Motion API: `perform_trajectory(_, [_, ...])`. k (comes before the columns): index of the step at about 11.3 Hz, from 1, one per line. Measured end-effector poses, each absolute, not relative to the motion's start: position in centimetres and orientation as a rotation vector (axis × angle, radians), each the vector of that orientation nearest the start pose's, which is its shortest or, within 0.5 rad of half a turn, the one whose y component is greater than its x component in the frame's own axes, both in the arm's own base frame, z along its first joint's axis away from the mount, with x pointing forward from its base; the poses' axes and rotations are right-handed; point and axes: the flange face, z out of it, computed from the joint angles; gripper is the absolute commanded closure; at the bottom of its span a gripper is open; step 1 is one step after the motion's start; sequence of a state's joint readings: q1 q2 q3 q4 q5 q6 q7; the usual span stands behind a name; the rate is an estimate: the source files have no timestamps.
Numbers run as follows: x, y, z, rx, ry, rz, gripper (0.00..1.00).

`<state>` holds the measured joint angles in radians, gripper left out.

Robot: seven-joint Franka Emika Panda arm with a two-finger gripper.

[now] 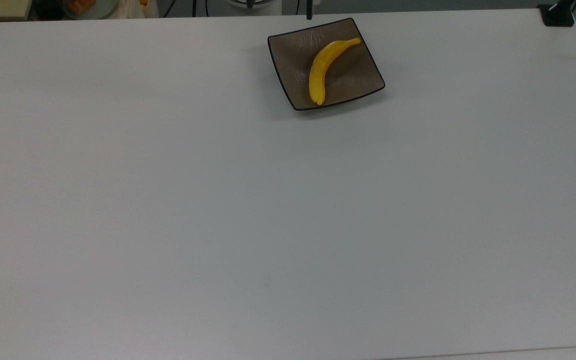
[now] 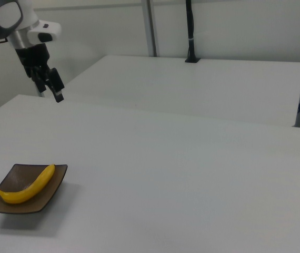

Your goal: Bananas placed on a ceramic plate

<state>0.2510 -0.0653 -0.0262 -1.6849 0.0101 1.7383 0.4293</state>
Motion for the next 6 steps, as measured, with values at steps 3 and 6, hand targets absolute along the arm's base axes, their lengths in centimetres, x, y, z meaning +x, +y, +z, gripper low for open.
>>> perform_trajectory(3, [54.5, 8.8, 61.5, -3.08, -0.042, -0.155, 0.0])
perform_trajectory(6, [55.0, 5.5, 61.5, -3.032, -0.229, -0.161, 0.0])
